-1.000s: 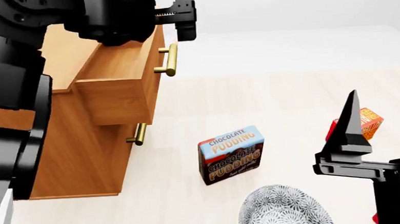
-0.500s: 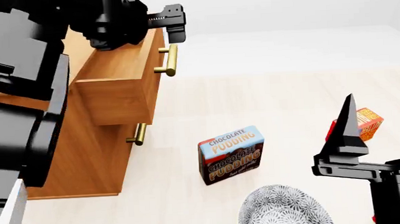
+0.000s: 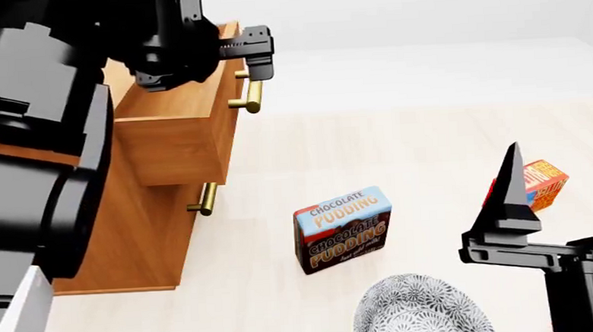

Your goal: Put the butter at the front in the top drawer of the cabinet and close it.

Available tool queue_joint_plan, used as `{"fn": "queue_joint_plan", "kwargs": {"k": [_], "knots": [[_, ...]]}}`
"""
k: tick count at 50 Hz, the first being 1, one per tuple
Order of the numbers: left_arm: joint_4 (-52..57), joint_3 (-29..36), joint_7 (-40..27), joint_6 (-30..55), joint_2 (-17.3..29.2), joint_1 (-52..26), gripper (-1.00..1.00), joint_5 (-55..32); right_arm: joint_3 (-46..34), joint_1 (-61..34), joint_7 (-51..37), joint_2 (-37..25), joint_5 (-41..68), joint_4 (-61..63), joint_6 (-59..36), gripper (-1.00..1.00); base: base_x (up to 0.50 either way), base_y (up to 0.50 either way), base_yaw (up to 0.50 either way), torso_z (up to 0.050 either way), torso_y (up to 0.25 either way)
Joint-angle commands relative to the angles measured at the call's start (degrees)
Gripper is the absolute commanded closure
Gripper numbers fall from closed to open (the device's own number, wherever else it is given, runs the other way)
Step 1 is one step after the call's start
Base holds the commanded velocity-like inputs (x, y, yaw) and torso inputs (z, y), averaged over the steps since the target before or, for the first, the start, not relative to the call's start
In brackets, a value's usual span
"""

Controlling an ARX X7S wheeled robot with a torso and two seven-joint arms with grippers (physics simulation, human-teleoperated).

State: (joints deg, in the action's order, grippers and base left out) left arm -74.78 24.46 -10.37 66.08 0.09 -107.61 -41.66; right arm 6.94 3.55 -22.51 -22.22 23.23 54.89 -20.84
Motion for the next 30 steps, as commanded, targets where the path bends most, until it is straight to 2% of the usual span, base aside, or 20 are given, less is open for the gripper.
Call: {"fn": "queue_joint_plan", "kwargs": {"k": [1,19,26,30], "knots": [[-0.2,0.4,0.8,0.4,-0.1,1.0,-1.00,-0.5,-0.2,0.1,-0.6,-0.5,0.2,0.4,-0.4,-1.00,0.00,0.00,0.00,0.000,0.000],[-0.2,-7.0,3.7,2.5,-0.1,2.8,-1.00,6.3,-1.4,-1.1,-1.5,-1.2,0.4,0.3,-1.5,-1.00,0.00,0.00,0.00,0.000,0.000],[-0.2,-4.8,5.4,2.8,-0.1,2.1,-1.00,4.2,-1.6,-1.1,-1.9,-1.5,0.3,0.6,-1.7,-1.00,0.00,0.00,0.00,0.000,0.000],[-0.2,-1.4,6.9,2.8,-0.1,1.7,-1.00,1.4,-1.5,-0.8,-2.1,-1.7,0.4,0.9,-1.7,-1.00,0.00,0.00,0.00,0.000,0.000]]}}
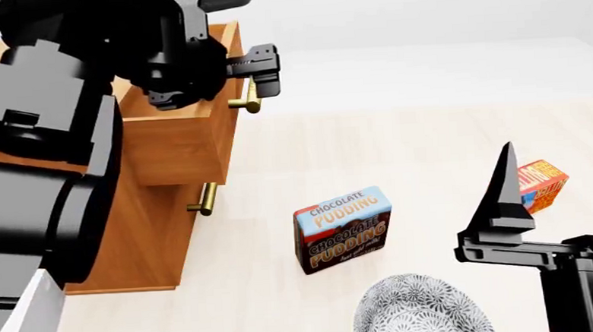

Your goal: Put the butter at the front in the top drawer of the cabinet and close it.

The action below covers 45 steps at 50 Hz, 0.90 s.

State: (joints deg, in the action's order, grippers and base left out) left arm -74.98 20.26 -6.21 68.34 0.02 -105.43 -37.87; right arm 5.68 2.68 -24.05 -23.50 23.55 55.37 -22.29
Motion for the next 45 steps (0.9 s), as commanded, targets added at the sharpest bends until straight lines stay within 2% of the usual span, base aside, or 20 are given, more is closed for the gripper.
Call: {"fn": "queue_joint_plan", "kwargs": {"k": [1,4,20,25,32,34,40,45], "knots": [[0.0,3.8,3.1,0.4,0.0,-0.5,-1.00,-3.4,-0.2,0.2,-0.6,-0.5,0.0,0.5,-0.2,-1.00,0.00,0.00,0.00,0.000,0.000],[0.0,8.4,5.0,0.0,0.0,-0.6,-1.00,-7.3,0.0,0.7,-0.7,-0.6,0.1,0.7,0.0,-1.00,0.00,0.00,0.00,0.000,0.000],[0.0,17.7,7.7,-2.5,0.0,-0.4,-1.00,-19.2,0.4,1.7,-1.7,-1.2,0.2,1.3,0.4,-1.00,0.00,0.00,0.00,0.000,0.001],[0.0,15.9,7.7,-2.6,0.0,0.1,-1.00,-19.9,0.3,1.6,-2.0,-1.4,0.2,1.3,0.3,-1.00,0.00,0.00,0.00,0.000,0.000],[0.0,20.8,7.4,-4.2,0.0,0.1,-1.00,-26.9,0.1,1.5,-2.4,-1.6,0.3,1.2,0.2,-1.00,0.00,0.00,0.00,0.000,0.000],[0.0,24.3,7.3,-5.1,0.0,0.1,-1.00,-30.8,0.2,1.5,-2.6,-1.8,0.4,1.3,0.2,-1.00,0.00,0.00,0.00,0.000,0.000],[1.0,48.1,7.2,-10.3,0.0,-0.2,-1.00,-54.5,1.3,2.6,-2.9,-2.1,0.7,1.5,0.7,-1.00,0.00,0.00,0.00,0.000,0.000],[3.2,64.1,6.7,-14.0,0.0,-1.4,-1.00,-71.9,2.0,3.2,-3.2,-2.4,1.0,1.6,1.1,-1.00,0.00,0.00,0.00,0.000,0.000]]}}
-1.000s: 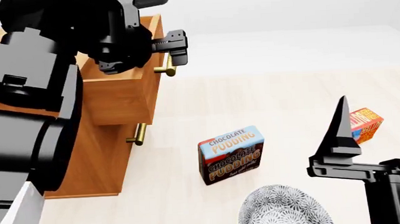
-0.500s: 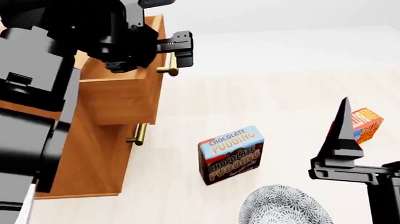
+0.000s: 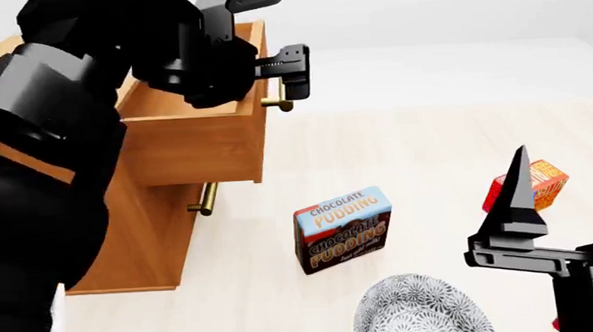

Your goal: Put the butter at the front in the top drawer of the cabinet and close it.

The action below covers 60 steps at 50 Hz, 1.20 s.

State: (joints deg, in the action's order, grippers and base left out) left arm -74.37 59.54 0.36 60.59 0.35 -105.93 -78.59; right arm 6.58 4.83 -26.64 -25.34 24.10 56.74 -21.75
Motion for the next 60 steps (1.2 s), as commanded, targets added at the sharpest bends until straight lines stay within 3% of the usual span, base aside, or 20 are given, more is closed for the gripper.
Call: {"fn": "queue_joint_plan", "kwargs": {"k": [1,5,10,43,60], "knots": [[3.0,27.2,0.2,-6.9,-0.4,-1.2,-1.00,-33.7,1.2,1.3,-0.6,-0.6,0.5,0.2,0.8,-1.00,0.00,0.00,0.00,0.000,0.000],[4.8,33.2,-0.3,-8.7,-0.4,-2.2,-1.00,-40.4,1.8,1.9,-0.4,-0.5,0.8,-0.3,1.7,-1.00,0.00,0.00,0.00,0.000,0.000],[6.8,35.3,-1.1,-9.8,-0.4,-2.5,-1.00,-43.4,2.5,2.6,-0.4,-0.7,1.2,-0.3,2.4,-1.00,0.00,0.00,0.00,0.000,0.000],[20.2,33.2,-7.4,-14.7,-0.4,-2.5,-1.00,-49.7,7.0,8.7,-2.7,-3.4,3.6,1.8,5.6,-1.00,0.00,0.00,0.00,0.000,0.000],[21.9,33.0,-7.8,-17.3,-0.4,-2.8,-1.00,-47.5,6.2,9.8,-4.9,-5.3,4.2,2.0,6.2,-1.00,0.00,0.00,0.00,0.000,0.001]]}}
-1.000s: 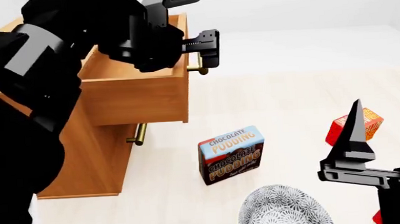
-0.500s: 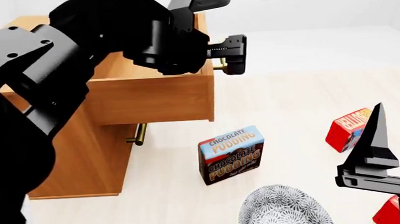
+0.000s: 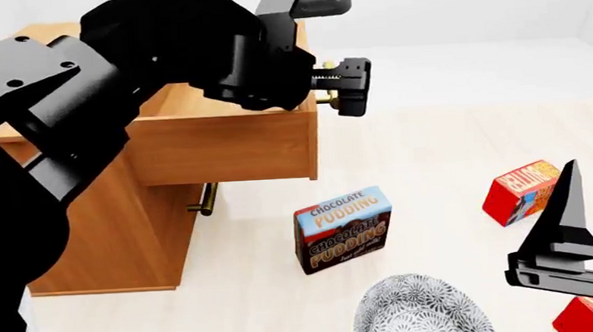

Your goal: Put the butter at the front in the top drawer of the cabinet and close it.

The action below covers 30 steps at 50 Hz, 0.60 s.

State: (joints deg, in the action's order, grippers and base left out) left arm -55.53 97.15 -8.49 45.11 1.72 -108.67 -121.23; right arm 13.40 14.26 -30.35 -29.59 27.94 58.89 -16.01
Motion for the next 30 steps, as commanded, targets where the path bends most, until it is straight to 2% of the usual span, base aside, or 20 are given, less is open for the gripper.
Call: {"fn": "queue_joint_plan", "kwargs": {"k": [1,12,30], "knots": [[2.8,-4.6,1.1,-2.1,-1.7,-0.2,-1.00,-4.4,-0.8,0.3,-1.2,-1.1,0.3,-0.4,0.6,-1.00,0.00,0.00,0.00,0.000,0.000],[-0.7,-4.4,1.7,-0.7,-1.7,-4.4,-1.00,-0.8,-2.7,-1.1,-1.3,-1.7,0.4,-0.9,1.1,-1.00,0.00,0.00,0.00,0.000,0.001],[-4.3,-3.9,-0.1,2.1,-1.7,-11.4,-1.00,0.5,-1.6,2.8,-1.8,-2.8,0.9,-0.1,5.0,-1.00,0.00,0.00,0.00,0.000,0.001]]}}
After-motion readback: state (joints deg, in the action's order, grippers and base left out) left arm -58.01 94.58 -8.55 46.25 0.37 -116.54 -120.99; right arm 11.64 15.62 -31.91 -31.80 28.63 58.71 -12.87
